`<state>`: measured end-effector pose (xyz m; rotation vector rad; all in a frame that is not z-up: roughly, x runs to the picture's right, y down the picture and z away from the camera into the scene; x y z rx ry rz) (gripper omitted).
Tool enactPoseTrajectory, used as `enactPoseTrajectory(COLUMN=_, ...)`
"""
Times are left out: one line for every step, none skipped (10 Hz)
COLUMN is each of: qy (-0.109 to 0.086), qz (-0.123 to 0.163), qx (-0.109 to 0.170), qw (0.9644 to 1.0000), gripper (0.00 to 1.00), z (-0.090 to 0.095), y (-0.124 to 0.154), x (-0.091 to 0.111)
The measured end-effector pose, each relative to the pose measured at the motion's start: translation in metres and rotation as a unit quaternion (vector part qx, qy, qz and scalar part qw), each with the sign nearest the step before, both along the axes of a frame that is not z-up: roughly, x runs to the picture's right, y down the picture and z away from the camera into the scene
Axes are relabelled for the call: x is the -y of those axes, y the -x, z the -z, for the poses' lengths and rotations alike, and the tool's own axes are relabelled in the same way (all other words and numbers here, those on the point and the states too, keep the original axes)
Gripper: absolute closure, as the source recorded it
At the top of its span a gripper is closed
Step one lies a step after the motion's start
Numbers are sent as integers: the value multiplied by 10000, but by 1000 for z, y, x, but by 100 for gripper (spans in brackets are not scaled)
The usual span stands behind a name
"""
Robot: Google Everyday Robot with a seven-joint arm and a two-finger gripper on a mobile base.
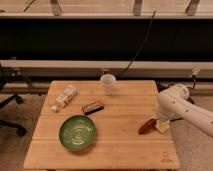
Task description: Place the pepper on the white sponge
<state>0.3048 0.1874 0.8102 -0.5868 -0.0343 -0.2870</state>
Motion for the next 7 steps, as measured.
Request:
enactPoseTrajectory(qy=-20, qz=7, qx=4, qw=10000, gripper=31, z=1, y=0, x=1)
enactPoseTrajectory(qy=-59, qz=20, qx=43, qw=10000, gripper=31, z=3, y=0, x=2)
enactPoseTrajectory(qy=-124, qz=-29, qx=173, qw=9998, gripper=31, z=5, y=-1, x=5)
enactPoseTrajectory(qy=-162, qz=-84, qx=250, qw=9995, gripper=31, z=6, y=-5, x=7)
enactPoseTrajectory(qy=-204, qz=-178, qx=359, qw=9990, gripper=31, z=8, y=-10, x=9)
enactPoseTrajectory(qy=-179, qz=-152, qx=384, qw=9990, gripper=29, z=8, y=-12, x=8)
enactPoseTrajectory(qy=-130, qz=-94, qx=377, qw=9992, gripper=22, z=3, y=-5, x=4)
